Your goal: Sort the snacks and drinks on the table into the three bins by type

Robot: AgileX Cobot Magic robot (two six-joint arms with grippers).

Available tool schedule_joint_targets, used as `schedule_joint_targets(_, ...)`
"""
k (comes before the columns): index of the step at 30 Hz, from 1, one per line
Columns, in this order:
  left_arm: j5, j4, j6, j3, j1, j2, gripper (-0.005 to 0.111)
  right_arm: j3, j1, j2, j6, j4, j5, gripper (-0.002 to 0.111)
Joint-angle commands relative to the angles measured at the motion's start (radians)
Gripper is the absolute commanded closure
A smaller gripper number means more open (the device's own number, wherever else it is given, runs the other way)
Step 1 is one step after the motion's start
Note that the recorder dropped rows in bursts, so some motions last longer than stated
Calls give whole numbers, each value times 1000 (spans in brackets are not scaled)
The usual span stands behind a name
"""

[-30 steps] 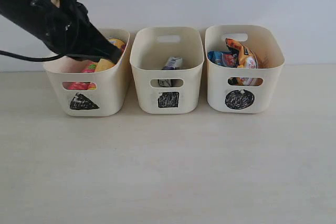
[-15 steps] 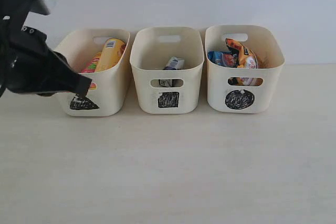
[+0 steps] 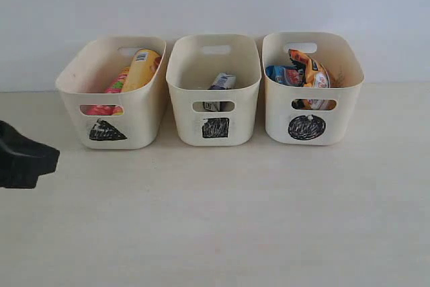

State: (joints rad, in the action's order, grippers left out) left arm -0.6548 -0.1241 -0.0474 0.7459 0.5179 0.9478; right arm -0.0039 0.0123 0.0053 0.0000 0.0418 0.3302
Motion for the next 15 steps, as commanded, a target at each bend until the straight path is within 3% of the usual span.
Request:
schedule_joint_targets(1,170,-19,47,-78,0,-95,103,4,-3,-5,0,1,-4,108)
schedule_joint_targets(10,426,-14,92,-303,-5,-315,103,4,-3,-5,0,1,-4,108)
schedule_joint_targets(15,577,-14,108,-408,-75,-411,103,4,-3,-5,0,1,-4,108)
